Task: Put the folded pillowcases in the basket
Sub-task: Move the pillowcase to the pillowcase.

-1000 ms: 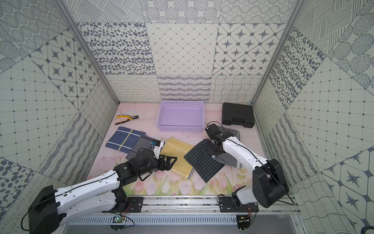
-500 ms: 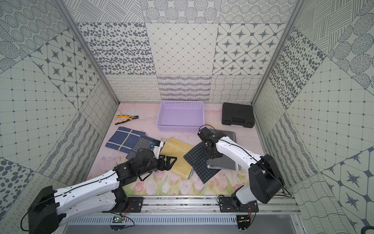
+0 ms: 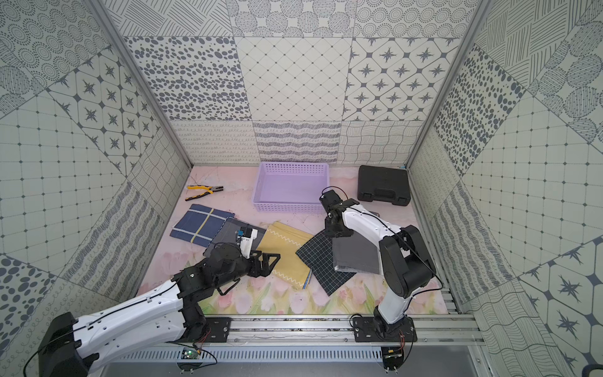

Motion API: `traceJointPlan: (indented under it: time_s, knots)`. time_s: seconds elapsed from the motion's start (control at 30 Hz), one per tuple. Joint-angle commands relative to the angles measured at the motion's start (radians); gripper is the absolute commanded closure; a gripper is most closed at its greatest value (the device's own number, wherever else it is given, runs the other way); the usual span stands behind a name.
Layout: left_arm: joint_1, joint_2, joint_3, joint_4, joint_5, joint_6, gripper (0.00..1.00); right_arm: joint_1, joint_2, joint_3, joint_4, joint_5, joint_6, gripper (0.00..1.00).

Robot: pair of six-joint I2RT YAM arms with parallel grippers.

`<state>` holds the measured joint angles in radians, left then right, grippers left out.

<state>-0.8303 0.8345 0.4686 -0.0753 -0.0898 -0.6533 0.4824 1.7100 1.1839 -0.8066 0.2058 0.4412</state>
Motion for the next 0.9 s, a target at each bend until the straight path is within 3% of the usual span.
traceJointPlan:
  time_s: [0.0,0.33,0.5,0.6,0.87]
  knots:
    - [-0.005,-0.037,-0.013,-0.042,-0.036,0.0,0.01,-0.002,0.024,0.021,0.048,-0.019,0.004,0.54]
    - [-0.004,-0.033,-0.011,-0.048,-0.034,0.0,0.01,-0.004,0.097,0.039,0.056,-0.013,0.008,0.57]
    - [-0.004,-0.031,-0.008,-0.043,-0.034,-0.001,0.01,-0.005,0.082,0.021,0.055,-0.009,0.004,0.88]
    - [-0.004,-0.024,-0.003,-0.044,-0.03,0.0,0.01,-0.01,0.053,0.002,0.056,-0.006,0.002,0.98]
    - [-0.004,-0.019,-0.001,-0.046,-0.025,-0.003,0.01,-0.04,-0.123,-0.089,0.055,0.001,-0.014,1.0]
